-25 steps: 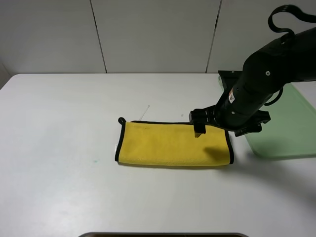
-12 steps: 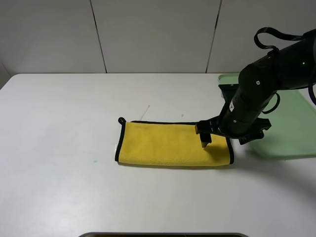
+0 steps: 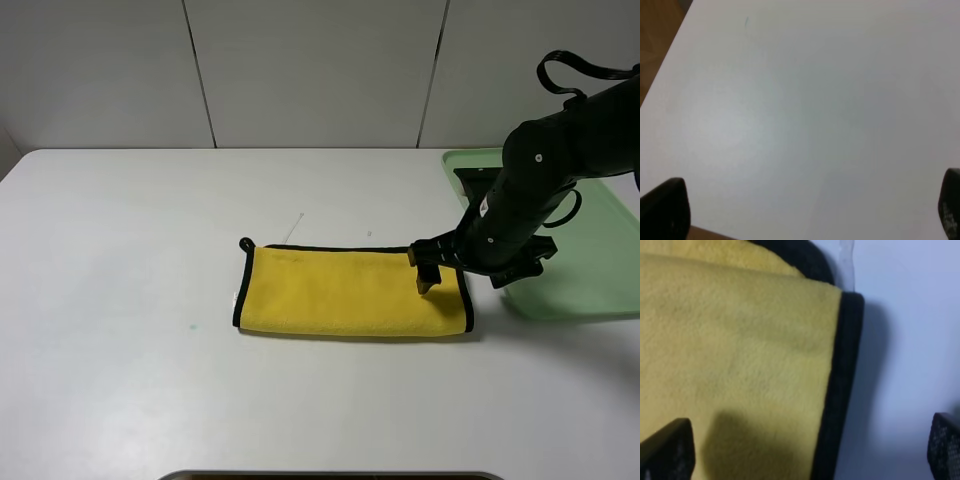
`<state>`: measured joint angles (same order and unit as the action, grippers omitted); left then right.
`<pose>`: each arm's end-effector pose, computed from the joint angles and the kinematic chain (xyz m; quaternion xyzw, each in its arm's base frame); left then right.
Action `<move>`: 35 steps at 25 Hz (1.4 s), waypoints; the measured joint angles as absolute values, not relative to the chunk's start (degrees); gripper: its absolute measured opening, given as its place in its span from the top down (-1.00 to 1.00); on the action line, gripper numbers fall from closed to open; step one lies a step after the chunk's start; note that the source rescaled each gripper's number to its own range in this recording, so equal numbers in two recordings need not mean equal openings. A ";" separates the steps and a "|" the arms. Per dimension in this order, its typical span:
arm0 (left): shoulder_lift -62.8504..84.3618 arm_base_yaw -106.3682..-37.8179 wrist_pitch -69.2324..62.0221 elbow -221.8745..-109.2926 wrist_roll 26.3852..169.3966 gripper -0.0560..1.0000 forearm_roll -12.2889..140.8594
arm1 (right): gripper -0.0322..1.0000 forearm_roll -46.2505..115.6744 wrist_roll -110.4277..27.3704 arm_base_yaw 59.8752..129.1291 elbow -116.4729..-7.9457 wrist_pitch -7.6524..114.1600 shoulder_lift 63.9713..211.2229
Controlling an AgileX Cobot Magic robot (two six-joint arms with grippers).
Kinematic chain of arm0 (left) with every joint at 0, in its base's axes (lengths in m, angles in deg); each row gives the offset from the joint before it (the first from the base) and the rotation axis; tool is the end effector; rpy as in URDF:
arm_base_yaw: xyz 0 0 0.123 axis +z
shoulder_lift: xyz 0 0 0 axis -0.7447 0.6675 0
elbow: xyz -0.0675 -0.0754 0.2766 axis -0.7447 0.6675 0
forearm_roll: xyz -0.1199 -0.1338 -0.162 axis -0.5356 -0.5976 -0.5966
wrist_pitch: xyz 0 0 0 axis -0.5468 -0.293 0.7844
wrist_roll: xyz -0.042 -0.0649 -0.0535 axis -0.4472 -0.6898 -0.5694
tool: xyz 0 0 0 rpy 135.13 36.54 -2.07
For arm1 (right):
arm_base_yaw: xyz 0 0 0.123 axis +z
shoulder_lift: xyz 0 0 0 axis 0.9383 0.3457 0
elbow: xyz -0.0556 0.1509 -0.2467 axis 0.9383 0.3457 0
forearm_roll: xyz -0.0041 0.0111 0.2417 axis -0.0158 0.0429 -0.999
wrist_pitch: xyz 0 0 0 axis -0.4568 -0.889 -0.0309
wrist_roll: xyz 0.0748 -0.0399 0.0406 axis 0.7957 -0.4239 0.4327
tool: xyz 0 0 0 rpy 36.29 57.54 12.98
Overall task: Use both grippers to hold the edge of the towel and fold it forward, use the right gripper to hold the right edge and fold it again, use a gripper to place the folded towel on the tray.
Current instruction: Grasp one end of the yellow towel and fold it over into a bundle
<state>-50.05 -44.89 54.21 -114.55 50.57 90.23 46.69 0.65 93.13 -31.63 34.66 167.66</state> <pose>0.0090 0.0183 0.2722 -0.1229 0.8943 0.0714 0.4243 0.2792 0.1171 0.1413 -0.0643 0.9907 0.0242 0.1175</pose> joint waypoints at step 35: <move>-50.05 -44.89 54.21 -114.55 50.57 -1.00 90.23 | 0.45 42.61 -3.61 93.20 -32.03 41.07 175.19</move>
<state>-50.05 -44.89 54.21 -114.55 50.57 90.23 42.61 -3.61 93.20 -32.03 41.07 175.19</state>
